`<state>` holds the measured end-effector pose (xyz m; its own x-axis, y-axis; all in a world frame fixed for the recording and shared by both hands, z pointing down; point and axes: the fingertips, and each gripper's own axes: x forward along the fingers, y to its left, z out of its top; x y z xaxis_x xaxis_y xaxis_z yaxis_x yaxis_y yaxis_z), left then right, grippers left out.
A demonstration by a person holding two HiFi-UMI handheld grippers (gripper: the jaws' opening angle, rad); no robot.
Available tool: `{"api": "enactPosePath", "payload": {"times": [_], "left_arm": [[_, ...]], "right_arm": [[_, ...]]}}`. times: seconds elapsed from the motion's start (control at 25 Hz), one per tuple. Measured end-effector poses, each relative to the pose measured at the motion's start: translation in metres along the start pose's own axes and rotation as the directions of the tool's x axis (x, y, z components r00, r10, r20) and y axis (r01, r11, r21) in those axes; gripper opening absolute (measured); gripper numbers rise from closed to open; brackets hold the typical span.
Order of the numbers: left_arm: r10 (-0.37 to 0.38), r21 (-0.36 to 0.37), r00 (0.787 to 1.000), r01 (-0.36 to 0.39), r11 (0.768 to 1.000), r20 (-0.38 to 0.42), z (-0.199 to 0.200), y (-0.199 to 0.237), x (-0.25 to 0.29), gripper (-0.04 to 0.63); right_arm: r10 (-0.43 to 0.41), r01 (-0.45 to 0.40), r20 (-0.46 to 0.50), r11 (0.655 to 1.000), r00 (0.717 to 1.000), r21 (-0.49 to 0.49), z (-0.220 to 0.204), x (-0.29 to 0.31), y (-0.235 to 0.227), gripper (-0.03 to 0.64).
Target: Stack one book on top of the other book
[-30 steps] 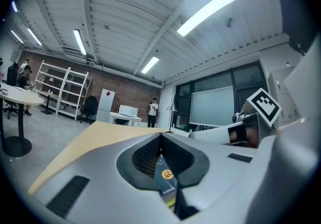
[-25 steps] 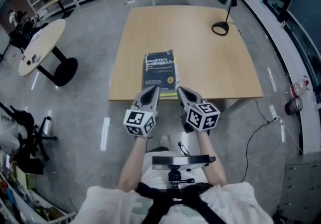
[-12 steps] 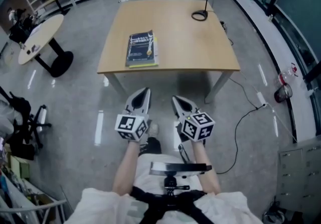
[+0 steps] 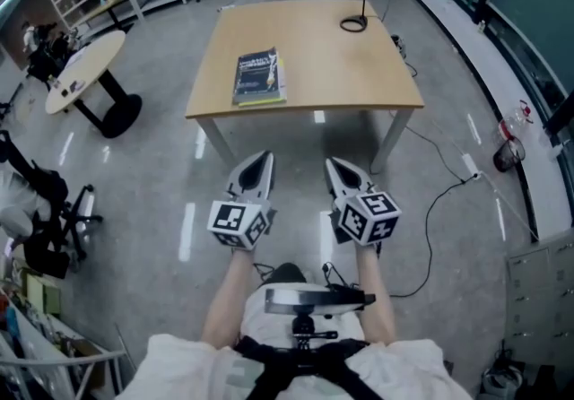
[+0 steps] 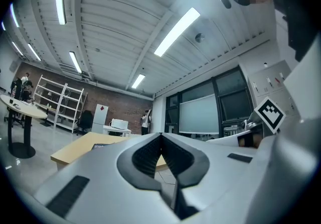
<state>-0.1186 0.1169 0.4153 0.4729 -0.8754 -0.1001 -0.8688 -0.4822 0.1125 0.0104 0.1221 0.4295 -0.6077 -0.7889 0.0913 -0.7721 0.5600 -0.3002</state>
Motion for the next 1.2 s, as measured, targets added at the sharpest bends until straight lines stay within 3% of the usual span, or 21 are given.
{"api": "enactPosePath", "payload": {"times": [0.36,0.52,0.64,0.76,0.88,1.2], "left_arm": [[-0.013,0.002,1.000,0.013,1.000,-0.015,0.004,-0.036,-0.100,0.009],[0.017,-0.043,1.000,-0.018,0.999,-0.005,0.012,-0.059,-0.169,0.009],[0.014,-0.038,0.999,-0.015,0.999,-0.030,0.000,-0.080,-0.204,0.009],[0.047,-0.009,0.998,-0.047,0.999,-0.040,-0.012,-0.098,-0.222,0.009],[0.075,-0.037,0.996,-0.076,0.996,-0.038,-0.019,-0.115,-0.232,0.009],[0.059,-0.001,0.998,-0.060,0.998,-0.027,-0.007,-0.139,-0.220,0.009]], "right_arm": [[-0.022,0.022,-0.001,0.999,1.000,0.031,-0.037,-0.084,0.061,0.002],[0.017,-0.014,-0.033,0.994,0.999,0.105,-0.058,-0.134,0.106,0.002],[0.015,-0.012,-0.025,0.992,1.000,0.126,-0.066,-0.164,0.128,0.002],[0.006,-0.005,-0.012,0.992,1.000,0.128,-0.068,-0.185,0.135,0.002],[0.002,0.000,-0.023,0.999,1.000,0.049,-0.071,-0.205,0.141,0.002],[0.024,-0.025,-0.029,1.000,0.999,-0.017,-0.061,-0.214,0.149,0.002]]}}
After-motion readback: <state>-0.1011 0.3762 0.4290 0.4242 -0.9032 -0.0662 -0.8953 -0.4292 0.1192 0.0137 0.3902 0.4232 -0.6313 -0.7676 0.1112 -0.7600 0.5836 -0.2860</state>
